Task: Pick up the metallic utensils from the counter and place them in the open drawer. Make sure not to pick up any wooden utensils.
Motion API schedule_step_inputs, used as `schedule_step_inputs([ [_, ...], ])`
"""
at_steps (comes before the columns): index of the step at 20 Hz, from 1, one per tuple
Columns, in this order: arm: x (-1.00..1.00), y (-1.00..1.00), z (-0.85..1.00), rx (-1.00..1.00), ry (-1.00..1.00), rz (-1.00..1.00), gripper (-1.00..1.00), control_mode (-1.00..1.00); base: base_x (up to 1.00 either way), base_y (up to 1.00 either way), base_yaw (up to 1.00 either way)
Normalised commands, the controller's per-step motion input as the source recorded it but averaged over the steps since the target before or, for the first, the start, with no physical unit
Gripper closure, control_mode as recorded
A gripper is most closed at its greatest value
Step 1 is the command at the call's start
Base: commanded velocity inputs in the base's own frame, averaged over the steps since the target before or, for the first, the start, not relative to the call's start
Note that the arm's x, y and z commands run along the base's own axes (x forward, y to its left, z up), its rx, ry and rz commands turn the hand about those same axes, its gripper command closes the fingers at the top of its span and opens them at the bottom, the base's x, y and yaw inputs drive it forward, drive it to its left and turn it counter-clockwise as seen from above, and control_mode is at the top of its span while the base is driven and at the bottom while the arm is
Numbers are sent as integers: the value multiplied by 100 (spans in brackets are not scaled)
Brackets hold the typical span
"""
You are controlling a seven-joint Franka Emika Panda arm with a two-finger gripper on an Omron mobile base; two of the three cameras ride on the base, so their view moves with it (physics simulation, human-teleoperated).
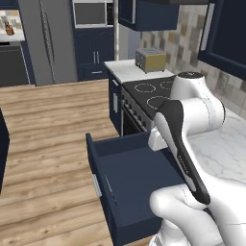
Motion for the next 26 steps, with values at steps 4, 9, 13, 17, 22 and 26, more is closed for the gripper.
schedule_step_inputs([
  [4, 10, 0, -2, 0, 2, 0, 100, -100, 3, 0, 0],
  [9, 69, 0, -55, 0, 28, 0, 100, -100, 0, 0, 0],
  [13, 67, 0, -100, 0, 21, 0, 100, -100, 0, 0, 0],
  [17, 84, 0, -100, 0, 1, 0, 100, -100, 0, 0, 0],
  [22, 92, 0, -100, 0, -10, 0, 100, -100, 0, 0, 0],
  [26, 90, 0, -68, 1, -5, 0, 100, -100, 0, 0, 0],
])
